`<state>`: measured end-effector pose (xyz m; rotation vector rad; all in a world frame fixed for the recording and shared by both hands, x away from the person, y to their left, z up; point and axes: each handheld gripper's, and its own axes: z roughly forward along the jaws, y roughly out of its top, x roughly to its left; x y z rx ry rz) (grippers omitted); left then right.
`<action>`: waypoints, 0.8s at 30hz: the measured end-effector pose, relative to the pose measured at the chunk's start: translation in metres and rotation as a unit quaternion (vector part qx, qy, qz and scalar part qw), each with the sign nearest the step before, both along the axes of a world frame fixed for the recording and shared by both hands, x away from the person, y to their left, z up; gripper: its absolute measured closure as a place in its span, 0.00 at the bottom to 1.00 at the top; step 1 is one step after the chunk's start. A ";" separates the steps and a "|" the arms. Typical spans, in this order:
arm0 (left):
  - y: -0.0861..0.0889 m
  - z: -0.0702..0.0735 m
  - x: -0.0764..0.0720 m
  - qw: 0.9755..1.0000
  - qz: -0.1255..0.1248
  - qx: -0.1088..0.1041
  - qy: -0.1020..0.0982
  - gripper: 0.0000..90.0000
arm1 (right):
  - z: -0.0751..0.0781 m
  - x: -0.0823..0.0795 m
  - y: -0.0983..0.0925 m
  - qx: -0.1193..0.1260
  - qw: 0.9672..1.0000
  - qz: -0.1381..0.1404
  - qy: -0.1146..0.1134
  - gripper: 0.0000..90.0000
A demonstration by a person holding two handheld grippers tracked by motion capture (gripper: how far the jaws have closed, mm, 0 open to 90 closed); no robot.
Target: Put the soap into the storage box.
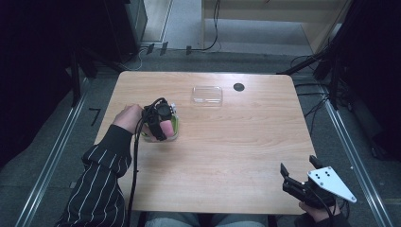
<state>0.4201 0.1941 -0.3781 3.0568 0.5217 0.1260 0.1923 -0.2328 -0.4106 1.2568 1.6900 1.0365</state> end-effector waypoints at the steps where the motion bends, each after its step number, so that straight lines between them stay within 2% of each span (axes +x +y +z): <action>1: 0.001 0.000 0.000 1.000 0.003 -0.001 -0.001 0.43 | 0.000 0.000 0.000 0.000 1.000 0.000 -0.001 0.15; 8: 0.005 0.000 0.006 1.000 0.003 -0.002 -0.008 0.43 | 0.000 -0.003 -0.002 0.001 1.000 -0.006 0.000 0.15; 12: 0.005 -0.001 0.010 1.000 -0.002 0.000 -0.004 0.43 | 0.000 -0.004 -0.004 0.001 1.000 -0.010 0.000 0.15; 24: 0.009 -0.003 0.019 1.000 -0.008 0.008 -0.010 0.43 | 0.000 -0.010 -0.008 -0.001 1.000 -0.020 -0.001 0.15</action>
